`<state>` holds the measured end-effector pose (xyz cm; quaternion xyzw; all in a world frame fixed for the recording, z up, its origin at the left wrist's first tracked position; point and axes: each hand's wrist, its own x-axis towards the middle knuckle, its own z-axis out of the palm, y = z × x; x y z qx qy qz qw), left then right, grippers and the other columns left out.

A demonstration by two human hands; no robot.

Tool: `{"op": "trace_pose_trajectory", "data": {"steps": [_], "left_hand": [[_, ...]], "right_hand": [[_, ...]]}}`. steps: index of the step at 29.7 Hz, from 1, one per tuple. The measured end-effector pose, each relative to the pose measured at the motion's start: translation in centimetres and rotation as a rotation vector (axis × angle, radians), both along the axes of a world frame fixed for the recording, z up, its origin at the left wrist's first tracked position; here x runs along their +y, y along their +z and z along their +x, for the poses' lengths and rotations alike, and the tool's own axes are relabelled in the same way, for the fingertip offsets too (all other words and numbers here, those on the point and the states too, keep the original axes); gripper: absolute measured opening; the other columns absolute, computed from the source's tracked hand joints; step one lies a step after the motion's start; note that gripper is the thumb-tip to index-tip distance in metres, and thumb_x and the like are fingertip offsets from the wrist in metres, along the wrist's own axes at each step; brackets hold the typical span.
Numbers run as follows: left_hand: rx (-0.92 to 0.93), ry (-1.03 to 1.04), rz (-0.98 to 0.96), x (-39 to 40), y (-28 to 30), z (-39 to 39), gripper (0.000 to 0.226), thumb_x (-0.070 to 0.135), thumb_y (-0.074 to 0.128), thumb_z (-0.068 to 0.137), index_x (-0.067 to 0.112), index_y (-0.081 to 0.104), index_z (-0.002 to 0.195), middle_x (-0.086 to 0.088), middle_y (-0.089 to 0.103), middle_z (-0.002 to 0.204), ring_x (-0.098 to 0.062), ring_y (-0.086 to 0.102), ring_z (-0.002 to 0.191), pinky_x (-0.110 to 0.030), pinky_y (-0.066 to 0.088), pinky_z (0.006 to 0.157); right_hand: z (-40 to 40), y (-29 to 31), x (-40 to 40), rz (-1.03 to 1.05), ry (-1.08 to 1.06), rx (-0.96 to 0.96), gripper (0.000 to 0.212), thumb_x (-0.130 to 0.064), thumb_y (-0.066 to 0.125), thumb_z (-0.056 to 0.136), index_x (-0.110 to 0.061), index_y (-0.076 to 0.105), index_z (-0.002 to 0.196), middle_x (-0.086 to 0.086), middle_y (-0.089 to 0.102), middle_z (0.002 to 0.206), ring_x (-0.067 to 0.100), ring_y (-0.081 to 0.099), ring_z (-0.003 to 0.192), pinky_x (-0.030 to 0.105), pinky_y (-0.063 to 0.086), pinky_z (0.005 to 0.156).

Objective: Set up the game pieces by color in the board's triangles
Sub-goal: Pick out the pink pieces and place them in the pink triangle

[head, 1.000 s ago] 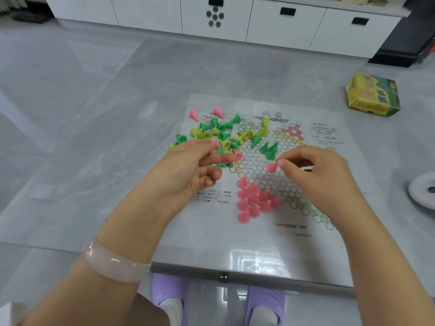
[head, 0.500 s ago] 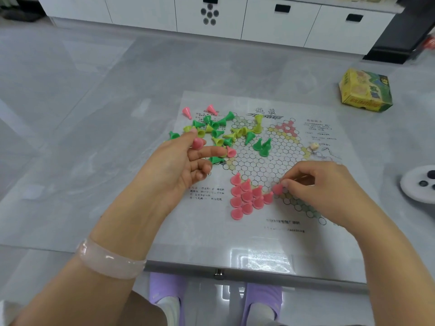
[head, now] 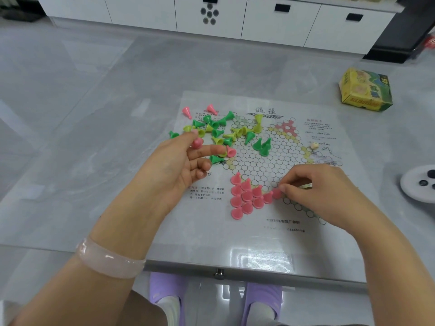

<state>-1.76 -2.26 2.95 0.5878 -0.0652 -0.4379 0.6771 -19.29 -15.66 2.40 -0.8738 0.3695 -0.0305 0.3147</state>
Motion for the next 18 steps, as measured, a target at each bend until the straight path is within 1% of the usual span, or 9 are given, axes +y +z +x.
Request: {"op": "trace_pose_trajectory", "data": {"steps": [4,12,18], "left_hand": [[-0.003,0.001,-0.002,0.00,-0.02,-0.04,0.027,0.023,0.041,0.096,0.016,0.039,0.070,-0.006,0.072,0.066,-0.009,0.045,0.036,-0.014,0.036,0.034],[-0.007,-0.009,-0.008,-0.04,0.03,-0.16,0.026,0.023,0.041,0.096,0.016,0.038,0.071,-0.006,0.072,0.066,-0.009,0.045,0.037,-0.014,0.036,0.035],[-0.006,-0.015,-0.019,-0.13,0.03,-0.26,0.027,0.023,0.040,0.096,0.017,0.036,0.070,-0.006,0.072,0.064,-0.009,0.045,0.037,-0.013,0.037,0.035]], "right_hand": [[0.04,0.05,0.01,0.001,-0.003,0.013,0.006,-0.023,0.065,0.082,-0.025,0.069,0.077,-0.011,0.070,0.080,0.001,0.061,0.079,0.015,0.041,0.059],[-0.03,0.28,0.21,-0.025,0.008,0.009,0.009,-0.021,0.062,0.084,-0.024,0.070,0.079,-0.014,0.067,0.078,-0.004,0.057,0.075,0.013,0.037,0.059],[-0.09,0.21,0.24,0.009,0.007,0.002,0.009,-0.021,0.063,0.083,-0.025,0.069,0.078,-0.012,0.067,0.077,0.001,0.057,0.066,0.016,0.040,0.054]]}}
